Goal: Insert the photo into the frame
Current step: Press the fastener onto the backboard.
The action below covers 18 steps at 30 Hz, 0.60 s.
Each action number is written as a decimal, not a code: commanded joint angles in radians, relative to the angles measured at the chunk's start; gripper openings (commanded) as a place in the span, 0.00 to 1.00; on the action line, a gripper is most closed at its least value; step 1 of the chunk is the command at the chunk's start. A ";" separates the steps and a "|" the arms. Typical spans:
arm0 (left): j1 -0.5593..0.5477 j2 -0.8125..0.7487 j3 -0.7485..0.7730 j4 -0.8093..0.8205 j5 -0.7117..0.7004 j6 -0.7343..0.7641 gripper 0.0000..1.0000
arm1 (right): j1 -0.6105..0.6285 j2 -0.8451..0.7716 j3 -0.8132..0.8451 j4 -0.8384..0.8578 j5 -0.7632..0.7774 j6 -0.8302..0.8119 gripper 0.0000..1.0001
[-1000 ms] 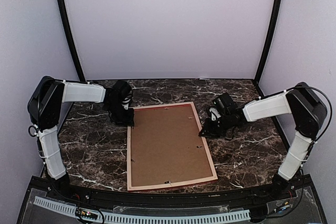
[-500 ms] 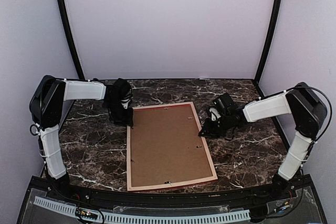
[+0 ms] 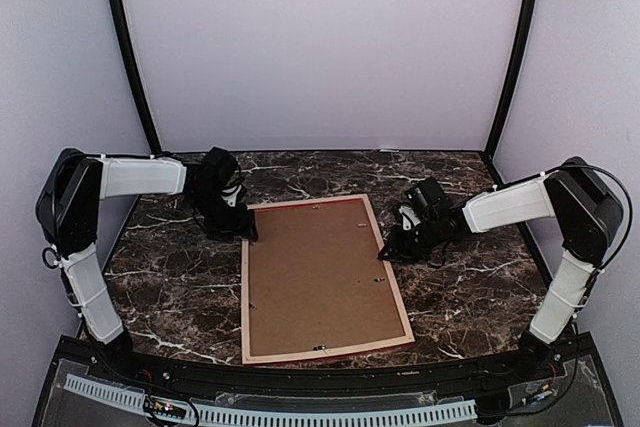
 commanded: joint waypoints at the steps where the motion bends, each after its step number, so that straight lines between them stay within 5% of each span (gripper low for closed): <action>1: -0.019 -0.092 -0.097 0.037 0.069 -0.033 0.71 | 0.001 0.020 -0.001 0.003 -0.046 0.034 0.00; 10: -0.092 -0.140 -0.222 0.074 0.029 -0.085 0.56 | 0.003 0.011 0.021 -0.007 -0.050 0.025 0.04; 18: -0.141 -0.114 -0.235 0.096 -0.013 -0.079 0.34 | 0.001 0.028 0.118 -0.079 0.005 -0.044 0.41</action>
